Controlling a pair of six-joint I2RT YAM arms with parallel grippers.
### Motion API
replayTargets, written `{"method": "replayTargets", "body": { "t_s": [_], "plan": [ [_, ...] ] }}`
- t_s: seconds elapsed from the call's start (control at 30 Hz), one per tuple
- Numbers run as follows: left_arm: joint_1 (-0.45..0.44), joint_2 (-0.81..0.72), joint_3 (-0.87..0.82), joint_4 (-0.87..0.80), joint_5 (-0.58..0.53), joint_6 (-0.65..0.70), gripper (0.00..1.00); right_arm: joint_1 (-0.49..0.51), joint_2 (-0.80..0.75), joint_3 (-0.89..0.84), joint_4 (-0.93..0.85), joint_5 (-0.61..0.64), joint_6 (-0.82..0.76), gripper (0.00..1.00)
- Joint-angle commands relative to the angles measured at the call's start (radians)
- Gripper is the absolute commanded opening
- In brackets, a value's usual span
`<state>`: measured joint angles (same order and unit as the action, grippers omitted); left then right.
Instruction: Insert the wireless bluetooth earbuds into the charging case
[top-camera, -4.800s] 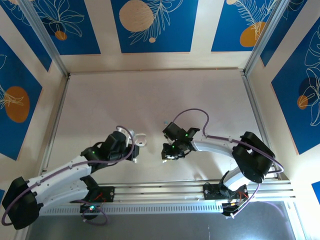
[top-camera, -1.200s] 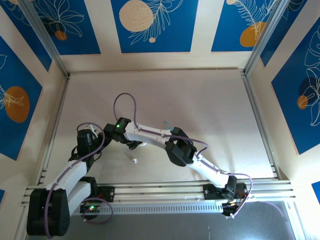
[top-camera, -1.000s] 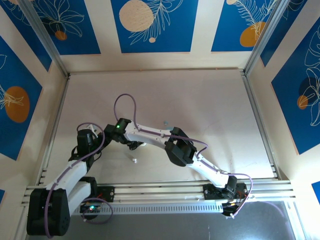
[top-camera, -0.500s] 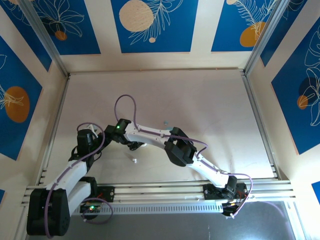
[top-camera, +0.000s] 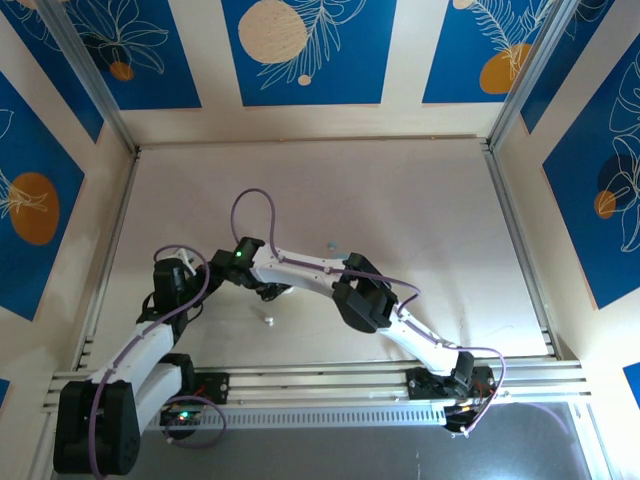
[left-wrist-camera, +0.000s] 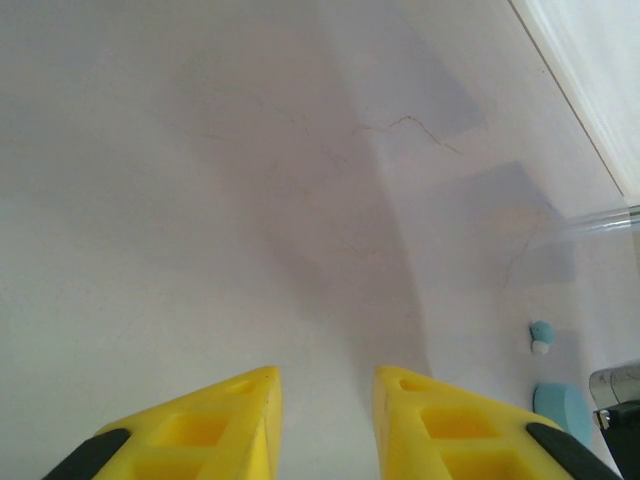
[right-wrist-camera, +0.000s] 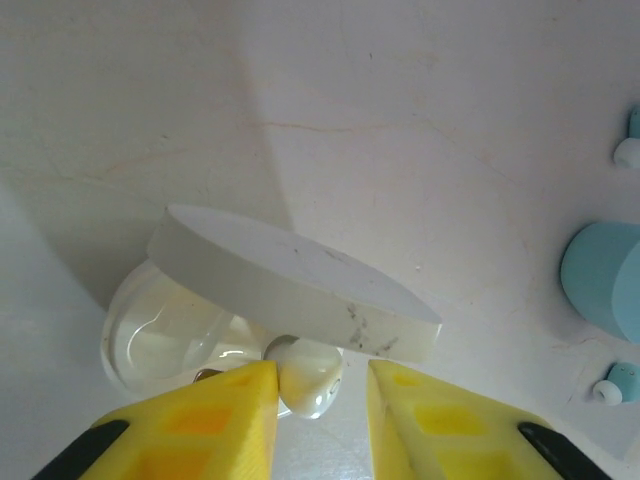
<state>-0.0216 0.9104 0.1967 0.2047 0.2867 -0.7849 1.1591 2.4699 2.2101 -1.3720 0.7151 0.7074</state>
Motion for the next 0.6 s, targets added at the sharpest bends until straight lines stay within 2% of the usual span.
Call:
{"method": "replayTargets", "body": {
  "t_s": [0.0, 0.37, 0.57],
  "plan": [
    [0.012, 0.001, -0.008, 0.038, 0.020, -0.004, 0.29, 0.009, -0.067, -0.025, 0.006, -0.018, 0.004, 0.30],
    [0.012, -0.002, -0.006, 0.041, 0.029, 0.002, 0.29, 0.009, -0.155, -0.097, 0.070, -0.043, 0.003, 0.31],
    [0.008, -0.004, -0.003, 0.058, 0.075, 0.007, 0.29, -0.004, -0.302, -0.280, 0.218, -0.098, 0.008, 0.31]
  ]
}}
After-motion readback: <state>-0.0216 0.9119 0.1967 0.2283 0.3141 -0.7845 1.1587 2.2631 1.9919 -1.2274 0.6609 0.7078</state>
